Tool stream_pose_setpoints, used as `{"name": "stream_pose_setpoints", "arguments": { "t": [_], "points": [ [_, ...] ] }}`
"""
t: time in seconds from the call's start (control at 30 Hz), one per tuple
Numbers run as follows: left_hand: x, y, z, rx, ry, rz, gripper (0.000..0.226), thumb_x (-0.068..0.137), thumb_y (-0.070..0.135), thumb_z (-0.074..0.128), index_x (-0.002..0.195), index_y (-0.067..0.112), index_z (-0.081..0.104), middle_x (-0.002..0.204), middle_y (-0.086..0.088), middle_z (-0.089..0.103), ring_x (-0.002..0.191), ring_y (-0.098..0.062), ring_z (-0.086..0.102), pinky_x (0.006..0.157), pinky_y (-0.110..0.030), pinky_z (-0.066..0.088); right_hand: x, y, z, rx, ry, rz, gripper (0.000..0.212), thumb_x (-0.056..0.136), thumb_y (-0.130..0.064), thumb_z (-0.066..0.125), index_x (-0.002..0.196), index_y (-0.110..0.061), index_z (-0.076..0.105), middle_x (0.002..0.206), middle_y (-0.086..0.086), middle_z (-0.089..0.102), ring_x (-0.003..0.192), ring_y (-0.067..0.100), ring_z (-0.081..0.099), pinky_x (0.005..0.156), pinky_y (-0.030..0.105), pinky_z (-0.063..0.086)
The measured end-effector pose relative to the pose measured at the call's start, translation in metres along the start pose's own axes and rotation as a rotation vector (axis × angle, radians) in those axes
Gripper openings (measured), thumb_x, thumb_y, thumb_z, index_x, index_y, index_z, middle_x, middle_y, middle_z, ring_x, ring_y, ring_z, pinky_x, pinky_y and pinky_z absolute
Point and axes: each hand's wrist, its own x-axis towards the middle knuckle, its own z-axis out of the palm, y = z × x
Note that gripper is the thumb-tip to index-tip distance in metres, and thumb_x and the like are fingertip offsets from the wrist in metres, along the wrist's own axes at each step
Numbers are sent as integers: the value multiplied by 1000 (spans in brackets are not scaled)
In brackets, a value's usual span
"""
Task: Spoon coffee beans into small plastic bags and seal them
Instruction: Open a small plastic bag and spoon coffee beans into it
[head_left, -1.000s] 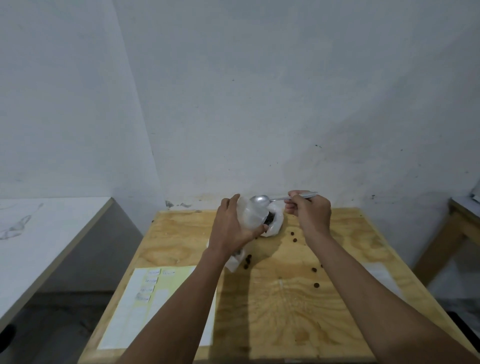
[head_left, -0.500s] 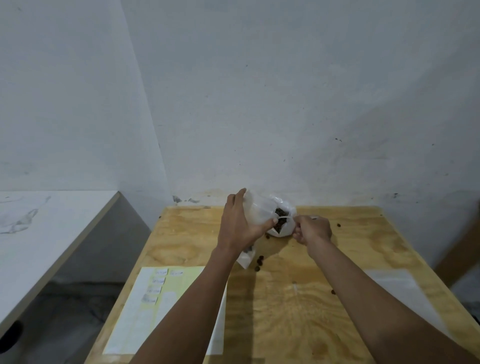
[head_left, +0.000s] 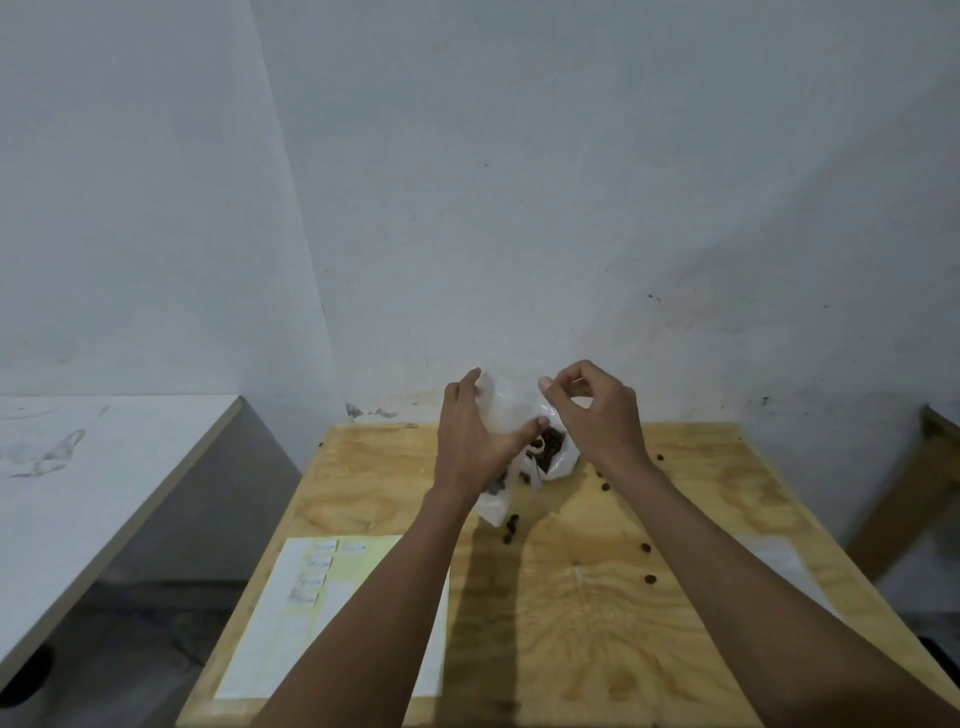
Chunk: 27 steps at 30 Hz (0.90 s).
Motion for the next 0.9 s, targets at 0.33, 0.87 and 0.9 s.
{"name": "stream_pose_setpoints", "arguments": {
  "t": [0.33, 0.87, 0.9],
  "points": [
    [-6, 24, -9, -239, 25, 23, 84, 76, 52, 85, 145, 29, 42, 126, 7, 58, 110, -9, 58, 86, -23, 51, 0, -17, -13, 235, -15, 182, 14, 92, -8, 71, 95, -17, 61, 75, 8, 74, 69, 18, 73, 72, 42, 63],
    [4, 65, -19, -625, -19, -33, 9, 88, 9, 78, 93, 6, 71, 81, -17, 69, 69, -21, 61, 58, -29, 52, -2, -31, -24, 447, -45, 163, 5, 85, -14, 80, 86, -17, 76, 83, -2, 72, 69, -1, 63, 57, 18, 50],
    [4, 65, -18, -634, -10, -44, 9, 87, 9, 78, 92, 6, 71, 84, -18, 70, 70, -20, 62, 59, -28, 52, -2, -31, -24, 454, -41, 168, 6, 84, -13, 80, 86, -17, 76, 83, -2, 72, 69, -1, 63, 57, 18, 50]
  ]
}}
